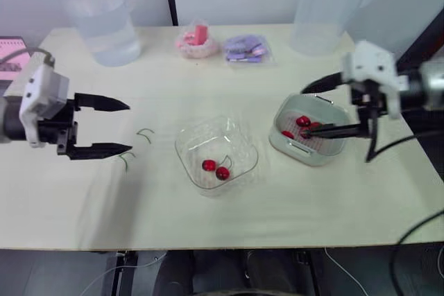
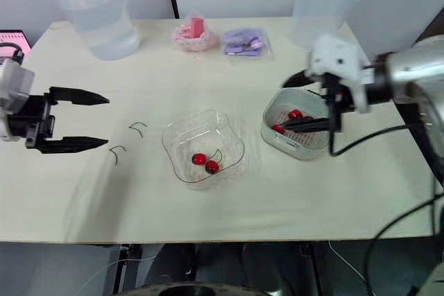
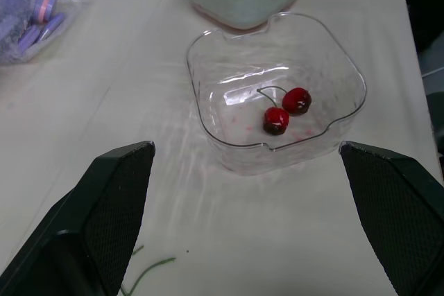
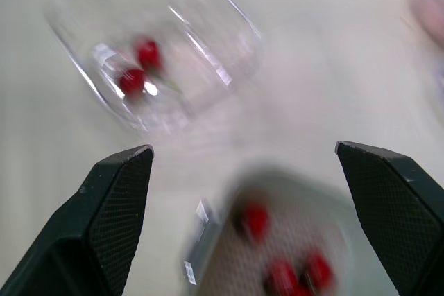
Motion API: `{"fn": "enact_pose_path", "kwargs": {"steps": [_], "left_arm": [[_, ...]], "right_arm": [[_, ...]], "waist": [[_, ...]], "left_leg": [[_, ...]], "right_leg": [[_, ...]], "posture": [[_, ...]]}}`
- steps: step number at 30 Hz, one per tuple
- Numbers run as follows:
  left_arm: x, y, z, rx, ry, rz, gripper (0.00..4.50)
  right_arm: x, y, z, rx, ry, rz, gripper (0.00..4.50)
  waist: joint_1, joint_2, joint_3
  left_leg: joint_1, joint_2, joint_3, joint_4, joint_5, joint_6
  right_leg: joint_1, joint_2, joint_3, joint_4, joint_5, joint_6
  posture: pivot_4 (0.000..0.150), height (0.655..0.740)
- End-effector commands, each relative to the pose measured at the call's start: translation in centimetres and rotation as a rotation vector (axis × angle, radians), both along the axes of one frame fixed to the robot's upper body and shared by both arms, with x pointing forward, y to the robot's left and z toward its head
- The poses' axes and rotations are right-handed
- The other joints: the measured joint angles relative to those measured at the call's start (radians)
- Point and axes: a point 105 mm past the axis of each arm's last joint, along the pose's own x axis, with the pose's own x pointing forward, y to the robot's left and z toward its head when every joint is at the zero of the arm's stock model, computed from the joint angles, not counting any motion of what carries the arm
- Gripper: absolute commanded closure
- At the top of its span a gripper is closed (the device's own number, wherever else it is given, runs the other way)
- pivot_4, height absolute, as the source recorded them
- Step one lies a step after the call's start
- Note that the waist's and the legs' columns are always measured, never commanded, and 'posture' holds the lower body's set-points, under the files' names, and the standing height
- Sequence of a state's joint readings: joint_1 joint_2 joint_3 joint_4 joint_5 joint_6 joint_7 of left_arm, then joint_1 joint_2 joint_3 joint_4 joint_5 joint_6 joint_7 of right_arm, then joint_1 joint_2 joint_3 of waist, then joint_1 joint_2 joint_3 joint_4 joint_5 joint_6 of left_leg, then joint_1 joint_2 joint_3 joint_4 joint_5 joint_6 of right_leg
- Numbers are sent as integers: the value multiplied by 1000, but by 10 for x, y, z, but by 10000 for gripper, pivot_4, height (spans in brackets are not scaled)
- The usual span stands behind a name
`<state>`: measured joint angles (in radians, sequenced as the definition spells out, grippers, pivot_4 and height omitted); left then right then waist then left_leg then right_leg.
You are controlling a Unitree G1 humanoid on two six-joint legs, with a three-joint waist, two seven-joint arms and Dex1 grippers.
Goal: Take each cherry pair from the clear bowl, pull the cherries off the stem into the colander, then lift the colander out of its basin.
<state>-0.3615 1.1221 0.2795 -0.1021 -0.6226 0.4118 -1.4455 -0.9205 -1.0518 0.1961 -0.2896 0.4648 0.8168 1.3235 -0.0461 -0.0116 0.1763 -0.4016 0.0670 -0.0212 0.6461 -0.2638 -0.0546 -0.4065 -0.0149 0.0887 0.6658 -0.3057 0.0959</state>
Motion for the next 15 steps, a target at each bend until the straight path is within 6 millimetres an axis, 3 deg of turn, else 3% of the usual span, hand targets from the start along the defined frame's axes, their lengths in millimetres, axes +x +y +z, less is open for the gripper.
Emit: {"fn": "enact_pose_path", "kwargs": {"steps": [1,7,10,13,15], "left_arm": [[-1,-8,6,-11,-41,-15,172],[-3,-13,1,-24,-49,-9,172],[-5,-12,-3,-23,-49,2,0],[-6,-12,-5,-24,-48,10,0],[-8,-12,-7,-23,-46,14,0]], "right_arm": [[-3,42,-10,-29,63,99,0],[2,89,-47,-118,136,134,0],[4,103,-57,-145,135,124,8658],[8,109,-66,-187,105,117,23194],[12,116,-74,-206,93,95,23194]], "waist": [[1,0,0],[7,-1,-1],[6,-1,-1],[6,-1,-1],[3,-1,-1]], "left_leg": [[-1,0,0,0,0,0],[-6,0,-2,2,0,0],[-6,0,-3,2,0,0],[-6,0,-4,2,0,0],[-5,0,-4,2,0,0]], "right_leg": [[-1,0,0,0,0,0],[-3,-1,-3,0,0,0],[-3,-1,-3,1,0,0],[-3,-1,-5,1,0,0],[-3,-1,-5,2,0,0]], "posture": [[1500,7367],[1500,7367],[1500,7367],[1500,7367],[1500,7367]]}}
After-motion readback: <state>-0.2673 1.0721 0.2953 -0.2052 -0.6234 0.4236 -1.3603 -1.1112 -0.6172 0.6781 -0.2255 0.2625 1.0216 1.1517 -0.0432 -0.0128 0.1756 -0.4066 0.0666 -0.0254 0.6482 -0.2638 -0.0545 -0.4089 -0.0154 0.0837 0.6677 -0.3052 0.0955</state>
